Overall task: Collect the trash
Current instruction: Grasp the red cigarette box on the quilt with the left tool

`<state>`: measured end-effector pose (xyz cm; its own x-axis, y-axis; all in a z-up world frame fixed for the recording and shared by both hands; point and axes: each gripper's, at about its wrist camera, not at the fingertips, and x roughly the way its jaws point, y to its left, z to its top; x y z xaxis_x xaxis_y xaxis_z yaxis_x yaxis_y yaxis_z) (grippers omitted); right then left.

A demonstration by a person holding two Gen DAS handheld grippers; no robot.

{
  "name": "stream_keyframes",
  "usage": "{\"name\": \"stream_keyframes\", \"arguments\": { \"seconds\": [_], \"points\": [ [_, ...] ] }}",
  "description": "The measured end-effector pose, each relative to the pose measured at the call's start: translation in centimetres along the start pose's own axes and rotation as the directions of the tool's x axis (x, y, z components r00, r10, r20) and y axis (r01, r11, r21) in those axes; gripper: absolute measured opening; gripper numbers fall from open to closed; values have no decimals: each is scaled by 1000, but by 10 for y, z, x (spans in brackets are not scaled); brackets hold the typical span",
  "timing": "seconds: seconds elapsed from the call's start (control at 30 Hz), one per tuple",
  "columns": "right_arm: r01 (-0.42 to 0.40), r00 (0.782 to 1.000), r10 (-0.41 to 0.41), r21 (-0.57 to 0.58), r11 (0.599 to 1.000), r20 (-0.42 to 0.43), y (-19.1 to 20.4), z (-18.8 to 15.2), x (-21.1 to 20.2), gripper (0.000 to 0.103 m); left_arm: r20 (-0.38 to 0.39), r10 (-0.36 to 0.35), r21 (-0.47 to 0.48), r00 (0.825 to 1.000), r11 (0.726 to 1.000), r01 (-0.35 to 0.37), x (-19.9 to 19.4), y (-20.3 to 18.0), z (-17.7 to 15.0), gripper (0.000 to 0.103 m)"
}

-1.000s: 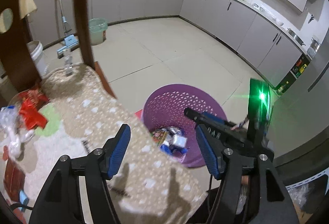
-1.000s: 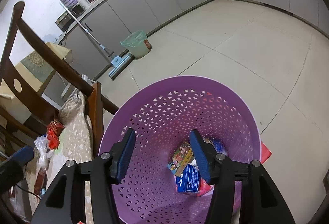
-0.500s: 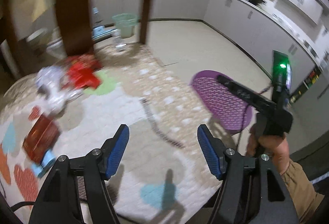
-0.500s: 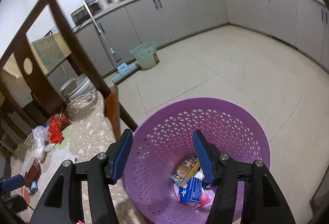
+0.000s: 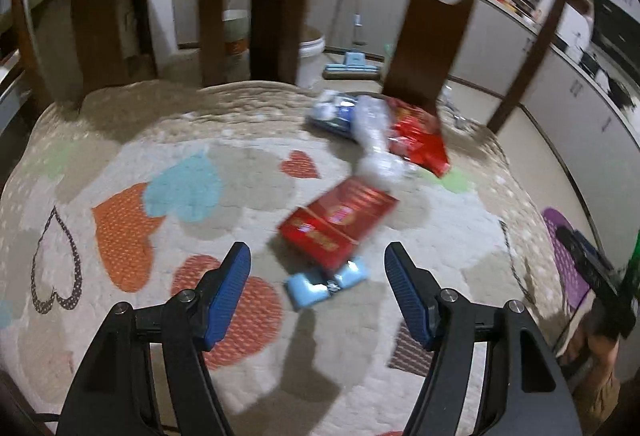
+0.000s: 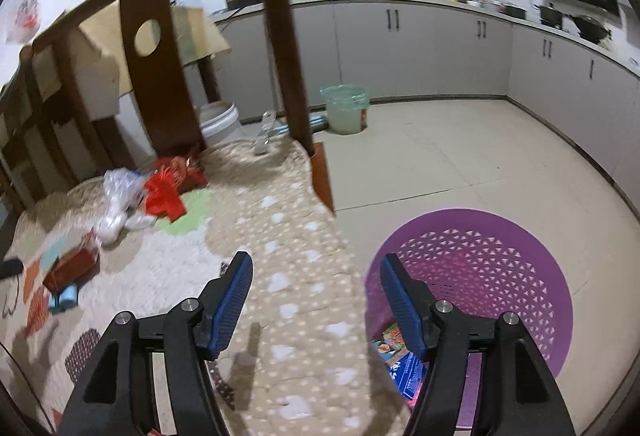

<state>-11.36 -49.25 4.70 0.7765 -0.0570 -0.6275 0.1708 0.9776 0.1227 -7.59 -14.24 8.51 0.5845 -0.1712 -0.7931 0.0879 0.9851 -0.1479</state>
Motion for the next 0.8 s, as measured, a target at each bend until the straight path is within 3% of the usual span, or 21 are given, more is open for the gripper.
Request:
{"name": "stream_keyframes", "arguments": {
  "seconds": [0.13, 0.27, 0.4, 0.67, 0.73, 0.8],
  "points": [
    [7, 1000, -7, -2, 1000, -11, 1, -2, 2, 71, -24, -11, 37, 1000, 999, 12, 13, -1, 5, 72],
    [14, 1000, -14, 20, 1000, -18, -4, -2, 3, 72, -65, -47, 138, 997, 989, 56, 38, -16, 12, 73],
    [21, 999, -20, 12, 1000, -24, -3, -2, 4, 73, -128, -29, 226, 991, 973, 58, 67, -30, 22, 73],
    [20, 999, -20, -8, 1000, -36, -1, -4, 7, 73, -206, -12, 258, 979, 964, 66, 100, -38, 31, 73],
    [22, 999, -22, -13, 1000, -38, 0, -4, 8, 73, -209, -15, 263, 978, 962, 71, 98, -40, 26, 64],
    [22, 999, -23, -14, 1000, -42, 0, -5, 9, 73, -191, -14, 263, 981, 963, 65, 92, -41, 22, 64]
  ]
}}
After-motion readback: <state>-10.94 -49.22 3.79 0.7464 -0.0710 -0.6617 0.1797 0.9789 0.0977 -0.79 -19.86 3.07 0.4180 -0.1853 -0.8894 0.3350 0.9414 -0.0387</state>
